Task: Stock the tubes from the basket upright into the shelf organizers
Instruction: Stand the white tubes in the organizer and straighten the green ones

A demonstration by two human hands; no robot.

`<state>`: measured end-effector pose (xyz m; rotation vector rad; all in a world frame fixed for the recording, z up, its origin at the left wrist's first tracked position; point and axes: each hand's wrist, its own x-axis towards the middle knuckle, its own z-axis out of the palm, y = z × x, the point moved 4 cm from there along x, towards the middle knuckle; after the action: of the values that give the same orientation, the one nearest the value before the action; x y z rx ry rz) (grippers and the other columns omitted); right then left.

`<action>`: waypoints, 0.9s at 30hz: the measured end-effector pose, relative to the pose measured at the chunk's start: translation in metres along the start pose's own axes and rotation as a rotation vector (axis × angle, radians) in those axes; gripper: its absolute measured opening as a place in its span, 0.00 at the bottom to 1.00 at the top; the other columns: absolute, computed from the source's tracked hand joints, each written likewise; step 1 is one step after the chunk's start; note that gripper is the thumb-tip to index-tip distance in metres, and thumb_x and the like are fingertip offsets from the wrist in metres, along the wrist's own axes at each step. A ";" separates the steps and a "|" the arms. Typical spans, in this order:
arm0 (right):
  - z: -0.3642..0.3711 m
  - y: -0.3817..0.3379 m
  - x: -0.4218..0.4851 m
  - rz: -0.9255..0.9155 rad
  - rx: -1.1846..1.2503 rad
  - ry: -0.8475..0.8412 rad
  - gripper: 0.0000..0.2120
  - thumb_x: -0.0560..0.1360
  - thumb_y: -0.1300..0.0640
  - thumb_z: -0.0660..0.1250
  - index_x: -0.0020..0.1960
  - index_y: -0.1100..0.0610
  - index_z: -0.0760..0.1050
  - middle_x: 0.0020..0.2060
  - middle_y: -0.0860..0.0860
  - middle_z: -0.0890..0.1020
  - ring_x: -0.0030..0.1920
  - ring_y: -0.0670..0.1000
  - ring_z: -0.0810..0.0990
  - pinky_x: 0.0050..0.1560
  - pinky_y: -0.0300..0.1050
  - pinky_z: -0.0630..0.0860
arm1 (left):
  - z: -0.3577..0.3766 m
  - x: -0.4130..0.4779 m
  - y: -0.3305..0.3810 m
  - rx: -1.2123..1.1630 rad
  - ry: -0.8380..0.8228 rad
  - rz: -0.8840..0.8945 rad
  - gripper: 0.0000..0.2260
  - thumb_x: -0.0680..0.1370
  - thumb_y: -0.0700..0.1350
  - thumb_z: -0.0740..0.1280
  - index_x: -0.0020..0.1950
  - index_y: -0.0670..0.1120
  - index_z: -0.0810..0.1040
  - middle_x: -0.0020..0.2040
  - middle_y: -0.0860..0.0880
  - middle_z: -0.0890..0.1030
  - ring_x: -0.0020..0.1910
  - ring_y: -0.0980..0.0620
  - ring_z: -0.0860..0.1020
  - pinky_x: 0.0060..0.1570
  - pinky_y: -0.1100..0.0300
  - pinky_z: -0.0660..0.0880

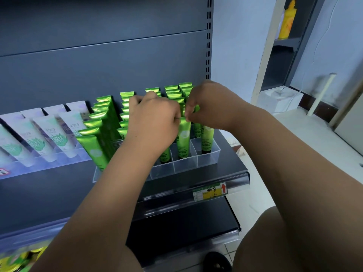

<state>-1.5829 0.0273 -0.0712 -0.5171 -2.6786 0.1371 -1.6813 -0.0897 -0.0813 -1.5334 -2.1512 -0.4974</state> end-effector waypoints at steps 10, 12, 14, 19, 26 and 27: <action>-0.001 0.001 0.001 -0.015 -0.026 0.016 0.06 0.74 0.53 0.70 0.44 0.47 0.86 0.43 0.43 0.84 0.53 0.51 0.76 0.56 0.50 0.75 | 0.005 0.000 -0.001 -0.098 0.002 -0.021 0.04 0.76 0.43 0.69 0.45 0.52 0.82 0.42 0.54 0.82 0.55 0.46 0.74 0.59 0.48 0.65; -0.001 -0.001 0.002 -0.011 -0.030 0.004 0.07 0.74 0.53 0.69 0.45 0.47 0.86 0.44 0.44 0.84 0.54 0.51 0.77 0.57 0.49 0.75 | 0.005 -0.001 -0.003 -0.107 0.004 -0.029 0.04 0.76 0.44 0.69 0.46 0.52 0.82 0.43 0.55 0.82 0.56 0.47 0.74 0.57 0.49 0.64; -0.002 -0.002 0.002 -0.009 -0.011 0.008 0.08 0.73 0.54 0.68 0.45 0.47 0.86 0.45 0.44 0.85 0.53 0.51 0.79 0.57 0.47 0.75 | 0.005 -0.002 -0.005 -0.115 0.010 -0.027 0.04 0.77 0.45 0.69 0.46 0.53 0.83 0.43 0.55 0.82 0.56 0.47 0.74 0.54 0.51 0.61; -0.008 0.001 0.004 0.068 0.125 0.077 0.08 0.75 0.54 0.68 0.46 0.50 0.87 0.45 0.46 0.86 0.49 0.47 0.82 0.55 0.45 0.78 | -0.001 0.001 -0.015 -0.246 0.018 -0.089 0.05 0.78 0.48 0.68 0.44 0.54 0.83 0.39 0.57 0.83 0.54 0.47 0.77 0.59 0.50 0.68; -0.012 0.015 0.010 0.121 0.109 0.124 0.07 0.76 0.53 0.71 0.48 0.52 0.87 0.47 0.47 0.87 0.49 0.48 0.82 0.55 0.46 0.78 | -0.007 0.024 -0.026 -0.345 0.011 -0.162 0.03 0.75 0.48 0.71 0.43 0.56 0.83 0.42 0.57 0.84 0.51 0.46 0.80 0.59 0.41 0.75; -0.012 0.016 0.011 0.125 0.103 0.122 0.06 0.75 0.53 0.71 0.48 0.51 0.87 0.47 0.47 0.86 0.48 0.47 0.82 0.55 0.46 0.78 | -0.008 0.028 -0.025 -0.324 0.000 -0.157 0.03 0.75 0.47 0.72 0.44 0.56 0.83 0.44 0.57 0.84 0.52 0.46 0.79 0.61 0.42 0.74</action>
<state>-1.5817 0.0469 -0.0593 -0.6387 -2.5064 0.2693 -1.7120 -0.0794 -0.0602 -1.5279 -2.2878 -0.9382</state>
